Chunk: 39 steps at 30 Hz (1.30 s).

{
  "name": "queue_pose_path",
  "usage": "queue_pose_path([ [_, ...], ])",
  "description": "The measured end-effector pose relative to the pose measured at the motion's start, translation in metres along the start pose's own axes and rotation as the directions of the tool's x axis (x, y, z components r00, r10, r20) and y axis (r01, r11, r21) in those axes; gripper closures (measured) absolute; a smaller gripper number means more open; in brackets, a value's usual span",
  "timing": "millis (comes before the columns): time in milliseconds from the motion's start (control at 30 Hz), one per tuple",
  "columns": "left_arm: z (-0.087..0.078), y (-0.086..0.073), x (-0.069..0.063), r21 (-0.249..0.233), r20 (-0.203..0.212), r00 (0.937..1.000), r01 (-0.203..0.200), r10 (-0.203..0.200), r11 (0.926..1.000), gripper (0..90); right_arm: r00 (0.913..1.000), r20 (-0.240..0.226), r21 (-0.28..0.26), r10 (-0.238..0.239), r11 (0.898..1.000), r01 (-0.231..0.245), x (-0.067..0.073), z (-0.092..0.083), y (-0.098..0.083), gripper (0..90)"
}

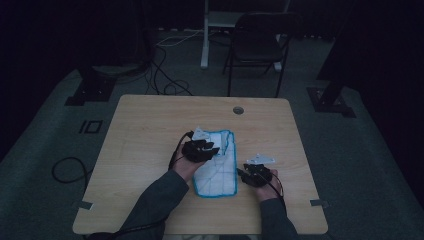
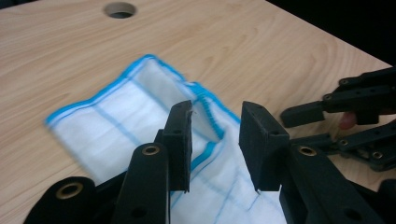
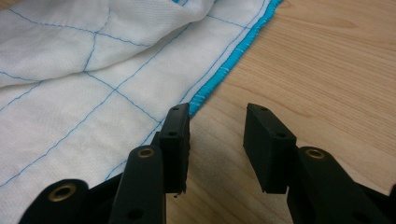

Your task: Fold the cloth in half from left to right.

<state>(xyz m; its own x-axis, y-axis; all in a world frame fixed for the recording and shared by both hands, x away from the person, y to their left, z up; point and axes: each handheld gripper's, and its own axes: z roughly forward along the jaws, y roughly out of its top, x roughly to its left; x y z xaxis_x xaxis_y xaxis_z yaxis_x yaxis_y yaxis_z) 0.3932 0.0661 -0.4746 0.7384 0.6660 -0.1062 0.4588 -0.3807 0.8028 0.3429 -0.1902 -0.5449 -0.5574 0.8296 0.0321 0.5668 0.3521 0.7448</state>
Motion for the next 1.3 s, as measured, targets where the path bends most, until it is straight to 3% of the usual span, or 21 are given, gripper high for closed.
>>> queue_pose_path([
  [100, -0.009, -0.012, 0.012, 0.002, -0.038, 0.9990, 0.022, -0.022, 0.9998, 65.2, 1.0000, -0.001, 0.000, 0.002, 1.000, -0.002, 0.000, 0.000, 0.000, 61.2],
  [200, -0.011, -0.020, 0.018, 0.013, -0.050, 0.9980, 0.039, -0.038, 0.9992, 67.6, 1.0000, 0.000, -0.001, 0.000, 1.000, 0.000, 0.000, 0.000, 0.000, 61.2],
  [300, -0.014, -0.038, 0.032, 0.041, -0.073, 0.9945, 0.078, -0.074, 0.9961, 68.5, 1.0000, -0.001, 0.000, -0.002, 1.000, 0.002, 0.000, 0.000, 0.000, 61.2],
  [500, -0.013, -0.060, 0.042, 0.073, -0.096, 0.9893, 0.117, -0.110, 0.9905, 68.2, 1.0000, 0.000, -0.001, -0.003, 1.000, 0.003, 0.000, 0.000, 0.000, 61.1],
  [900, -0.002, -0.074, 0.036, 0.122, -0.087, 0.9903, 0.119, -0.109, 0.9853, 68.2, 1.0000, -0.001, 0.000, -0.001, 1.000, 0.001, 0.000, 0.000, 0.000, 60.5],
  [1000, 0.000, -0.077, 0.034, 0.110, -0.085, 0.9890, 0.130, -0.121, 0.9854, 69.1, 1.0000, -0.002, 0.000, 0.000, 1.000, 0.000, 0.000, 0.000, 0.000, 60.4],
  [1200, 0.000, -0.077, 0.029, 0.116, -0.082, 0.9903, 0.122, -0.113, 0.9857, 86.3, 1.0000, -0.003, -0.001, 0.001, 1.000, -0.001, 0.000, 0.000, 0.000, 60.3],
  [1300, -0.001, -0.076, 0.028, 0.101, -0.056, 0.9910, 0.127, -0.122, 0.9867, 88.2, 1.0000, -0.003, -0.001, 0.002, 1.000, -0.002, 0.000, 0.000, 0.000, 60.3],
])
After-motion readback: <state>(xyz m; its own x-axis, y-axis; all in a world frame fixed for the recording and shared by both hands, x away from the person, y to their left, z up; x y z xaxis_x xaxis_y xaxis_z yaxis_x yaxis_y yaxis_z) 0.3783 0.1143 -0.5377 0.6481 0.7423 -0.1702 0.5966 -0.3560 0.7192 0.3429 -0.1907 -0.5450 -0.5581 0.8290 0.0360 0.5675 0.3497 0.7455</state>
